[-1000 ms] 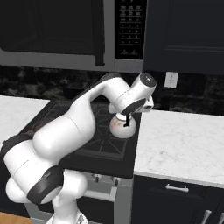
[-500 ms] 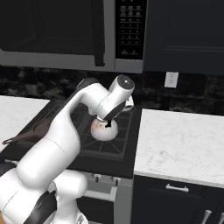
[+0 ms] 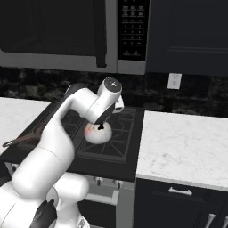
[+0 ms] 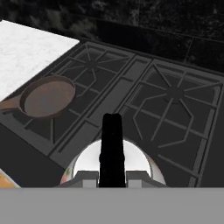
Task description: Pick the kettle from the counter and place it on a stove burner. Then turn the burner on.
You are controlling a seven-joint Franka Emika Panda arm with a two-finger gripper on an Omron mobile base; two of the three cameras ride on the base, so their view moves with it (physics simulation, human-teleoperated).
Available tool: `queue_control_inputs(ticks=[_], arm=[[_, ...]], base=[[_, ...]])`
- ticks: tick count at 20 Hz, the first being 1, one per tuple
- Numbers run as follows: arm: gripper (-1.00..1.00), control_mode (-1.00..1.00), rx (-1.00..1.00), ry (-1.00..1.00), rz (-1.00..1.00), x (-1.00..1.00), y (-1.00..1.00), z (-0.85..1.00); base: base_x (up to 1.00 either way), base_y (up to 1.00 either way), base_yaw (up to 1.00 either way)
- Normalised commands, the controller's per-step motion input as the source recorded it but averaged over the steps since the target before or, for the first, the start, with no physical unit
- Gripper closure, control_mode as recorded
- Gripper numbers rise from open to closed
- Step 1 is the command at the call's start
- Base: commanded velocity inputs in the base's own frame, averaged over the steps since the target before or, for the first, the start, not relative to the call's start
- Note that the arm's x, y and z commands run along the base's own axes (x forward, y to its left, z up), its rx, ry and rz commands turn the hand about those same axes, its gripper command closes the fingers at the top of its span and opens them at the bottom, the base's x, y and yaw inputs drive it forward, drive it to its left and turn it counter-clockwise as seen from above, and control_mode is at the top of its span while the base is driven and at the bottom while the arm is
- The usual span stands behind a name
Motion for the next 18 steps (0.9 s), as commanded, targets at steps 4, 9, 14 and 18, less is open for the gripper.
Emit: queue_control_inputs(ticks=[4,9,14,18], arm=[[1.00,-1.00,0.00,0.00,0.00,0.26,0.23,-0.06],[1.00,-1.00,0.00,0.00,0.00,0.33,0.12,-0.08],[1.00,-1.00,0.00,0.00,0.01,0.24,0.02,-0.09],[1.00,-1.00,0.00,0.00,0.02,0.10,0.00,-0.12]], base=[[0.00,0.00,0.00],[0.00,0.00,0.00],[0.00,0.00,0.00],[0.00,0.00,0.00]])
